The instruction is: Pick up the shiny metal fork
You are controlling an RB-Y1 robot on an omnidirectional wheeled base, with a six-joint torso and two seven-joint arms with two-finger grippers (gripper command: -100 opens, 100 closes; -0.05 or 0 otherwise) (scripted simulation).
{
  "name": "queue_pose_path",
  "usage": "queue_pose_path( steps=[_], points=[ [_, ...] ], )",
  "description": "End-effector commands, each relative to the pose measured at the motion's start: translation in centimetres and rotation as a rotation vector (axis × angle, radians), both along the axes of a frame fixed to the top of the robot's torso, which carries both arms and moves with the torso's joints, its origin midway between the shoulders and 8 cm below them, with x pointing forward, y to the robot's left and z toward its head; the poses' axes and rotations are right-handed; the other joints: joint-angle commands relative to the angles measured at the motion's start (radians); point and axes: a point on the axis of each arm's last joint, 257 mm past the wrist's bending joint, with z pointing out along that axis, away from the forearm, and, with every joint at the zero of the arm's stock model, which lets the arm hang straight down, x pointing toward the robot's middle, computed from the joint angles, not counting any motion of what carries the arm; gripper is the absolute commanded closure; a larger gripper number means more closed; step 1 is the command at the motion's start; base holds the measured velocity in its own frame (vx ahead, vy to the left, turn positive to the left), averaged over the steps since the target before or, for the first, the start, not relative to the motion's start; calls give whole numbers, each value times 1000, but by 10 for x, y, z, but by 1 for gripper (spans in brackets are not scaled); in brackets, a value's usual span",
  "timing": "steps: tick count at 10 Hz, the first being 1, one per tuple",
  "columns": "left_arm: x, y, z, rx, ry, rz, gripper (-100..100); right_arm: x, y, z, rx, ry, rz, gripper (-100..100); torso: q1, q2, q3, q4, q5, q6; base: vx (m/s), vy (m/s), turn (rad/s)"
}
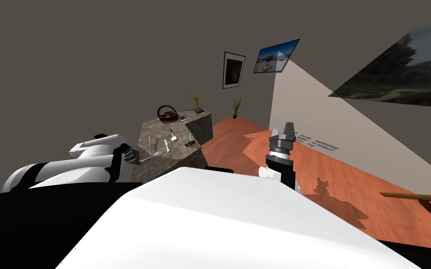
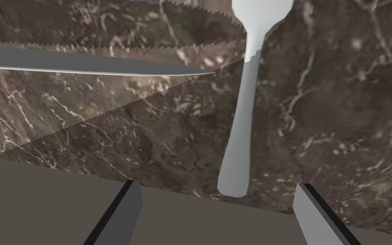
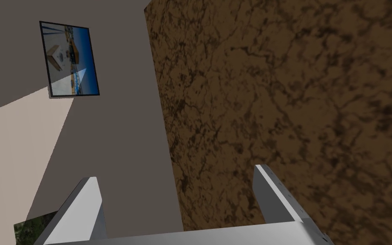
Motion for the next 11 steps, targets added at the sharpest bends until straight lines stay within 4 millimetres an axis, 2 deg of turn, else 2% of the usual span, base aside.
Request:
queue_pose_path(
  steps=[1, 3, 4, 7, 11],
  points=[
    [-6, -4, -2, -26, 8, 11, -100, 0, 0, 0, 0, 0, 0, 0, 0, 0, 0, 0, 0, 0, 5, 11, -59],
    [-20, -19, -6, -98, 27, 42, -100, 0, 0, 0, 0, 0, 0, 0, -1, 1, 0, 0, 0, 0, -7, 12, -105],
    [-20, -19, -6, -98, 27, 42, -100, 0, 0, 0, 0, 0, 0, 0, 0, 1, 1, 0, 0, 0, -12, 14, -52],
    [-30, -36, -10, -172, 40, 68, -100, 0, 0, 0, 0, 0, 0, 0, 0, 1, 1, 0, 0, -1, -6, 10, -64],
    [-29, -36, -10, -172, 39, 68, -100, 0, 0, 0, 0, 0, 0, 0, -1, 0, 0, 0, 0, -1, 2, -2, 0]
  ],
)
